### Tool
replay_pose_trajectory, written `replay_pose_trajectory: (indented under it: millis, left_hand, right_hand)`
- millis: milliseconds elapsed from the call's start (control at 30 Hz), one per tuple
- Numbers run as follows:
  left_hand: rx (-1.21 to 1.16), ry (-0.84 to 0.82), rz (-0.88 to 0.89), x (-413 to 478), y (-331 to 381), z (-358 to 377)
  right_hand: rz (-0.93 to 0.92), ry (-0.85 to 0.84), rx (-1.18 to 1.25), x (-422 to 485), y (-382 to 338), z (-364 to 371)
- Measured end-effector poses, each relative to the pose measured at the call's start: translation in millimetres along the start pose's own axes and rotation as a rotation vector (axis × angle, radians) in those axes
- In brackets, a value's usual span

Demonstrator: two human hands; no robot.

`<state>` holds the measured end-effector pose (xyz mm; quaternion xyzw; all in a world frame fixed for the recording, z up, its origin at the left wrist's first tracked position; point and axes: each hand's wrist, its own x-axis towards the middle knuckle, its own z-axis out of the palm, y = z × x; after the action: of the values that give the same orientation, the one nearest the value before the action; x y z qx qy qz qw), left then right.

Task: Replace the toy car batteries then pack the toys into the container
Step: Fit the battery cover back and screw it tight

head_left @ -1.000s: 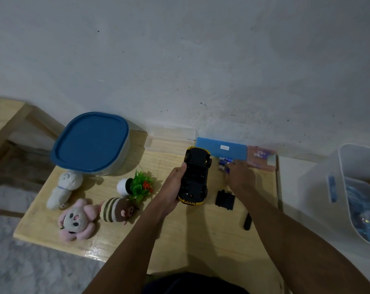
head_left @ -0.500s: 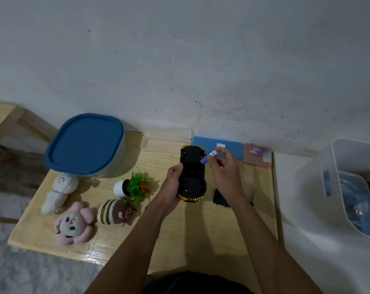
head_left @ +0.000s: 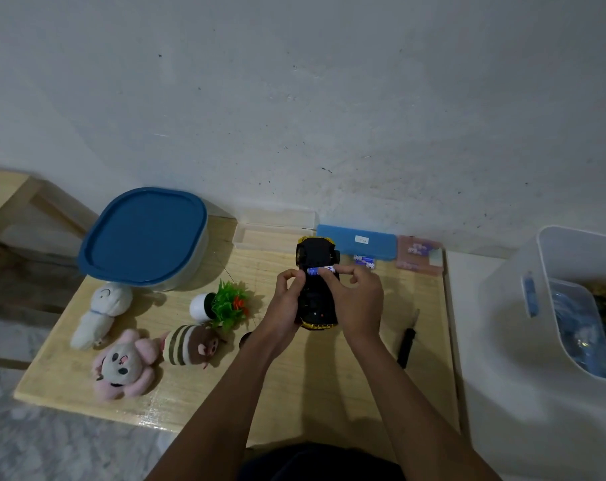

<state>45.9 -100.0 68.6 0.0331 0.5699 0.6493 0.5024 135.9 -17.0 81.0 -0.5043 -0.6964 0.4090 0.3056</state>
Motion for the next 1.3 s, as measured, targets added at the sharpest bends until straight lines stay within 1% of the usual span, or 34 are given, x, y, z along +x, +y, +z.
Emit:
replay_pose_trajectory:
  millis: [200, 300, 367, 433, 500, 533, 567, 700, 767, 967, 1067, 1133, 1233, 1300]
  left_hand:
    - [0.031, -0.042, 0.030, -1, 4, -1]
    - [0.031, -0.030, 0.028, 1, 7, -1]
    - [0.022, -0.007, 0.026, 3, 8, -1]
    - [0.024, 0.004, 0.033, 6, 9, -1]
    - [0.022, 0.008, 0.026, 8, 9, -2]
    - [0.015, 0.014, 0.018, 8, 10, -2]
    - [0.010, 0.021, 0.011, 9, 10, -3]
    - [0.028, 0.033, -0.003, 12, 9, -3]
    - [0.037, 0.038, -0.008, 14, 9, -2]
    - [0.054, 0.051, -0.019, 17, 10, -4]
    - [0.050, 0.057, -0.022, 17, 9, -4]
    - [0.038, 0.062, -0.023, 17, 10, -4]
    - [0.024, 0.076, -0.013, 17, 11, -5]
    - [0.029, 0.081, -0.004, 17, 12, -5]
  right_hand:
    - [-0.137, 0.031, -0.154, -2, 4, 3]
    - [-0.190, -0.022, -0.218, 1, 6, 1]
    - [-0.205, -0.073, -0.168, 7, 8, -1]
    - [-0.122, -0.047, -0.038, 16, 13, -8]
    - [0.030, 0.056, 0.033, 34, 25, -15]
    - [0.083, 0.076, -0.012, 45, 35, -18]
    - [0.102, 0.042, -0.104, 56, 47, -20]
    - [0.038, -0.284, -0.563, 88, 88, -20]
    - [-0.031, -0.356, -0.743, 94, 97, -20]
    - [-0.151, -0.343, -0.831, 105, 109, -11]
    - [-0.125, -0.359, -0.756, 105, 110, -9]
    - [-0.099, -0.358, -0.554, 101, 105, -9]
    - [-0.073, -0.252, -0.169, 87, 83, -16]
    - [-0.065, -0.189, -0.035, 75, 62, -23]
